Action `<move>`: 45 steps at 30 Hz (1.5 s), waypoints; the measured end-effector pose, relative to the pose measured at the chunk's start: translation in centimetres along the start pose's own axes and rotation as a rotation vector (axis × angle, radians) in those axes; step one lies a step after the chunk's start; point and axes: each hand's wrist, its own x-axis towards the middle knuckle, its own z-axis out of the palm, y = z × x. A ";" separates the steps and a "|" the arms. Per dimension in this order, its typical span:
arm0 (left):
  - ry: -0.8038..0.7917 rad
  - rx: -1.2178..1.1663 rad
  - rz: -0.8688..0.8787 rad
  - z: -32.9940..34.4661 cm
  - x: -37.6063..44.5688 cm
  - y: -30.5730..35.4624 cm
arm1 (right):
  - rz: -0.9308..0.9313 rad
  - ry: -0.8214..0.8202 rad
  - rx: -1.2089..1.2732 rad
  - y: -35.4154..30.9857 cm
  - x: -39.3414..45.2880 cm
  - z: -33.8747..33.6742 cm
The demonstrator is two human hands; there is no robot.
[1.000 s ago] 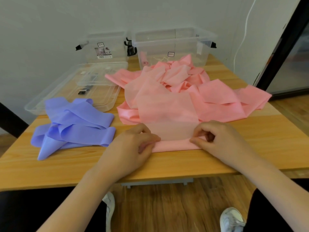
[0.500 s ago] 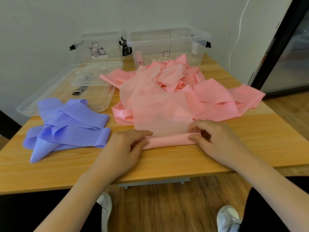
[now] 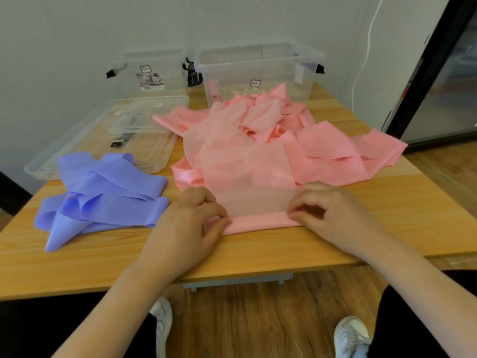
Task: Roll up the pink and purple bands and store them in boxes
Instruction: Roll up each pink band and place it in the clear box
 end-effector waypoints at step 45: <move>-0.092 -0.170 0.111 -0.2 -0.6 -0.2 | -0.072 -0.084 0.053 0.7 -0.1 -0.3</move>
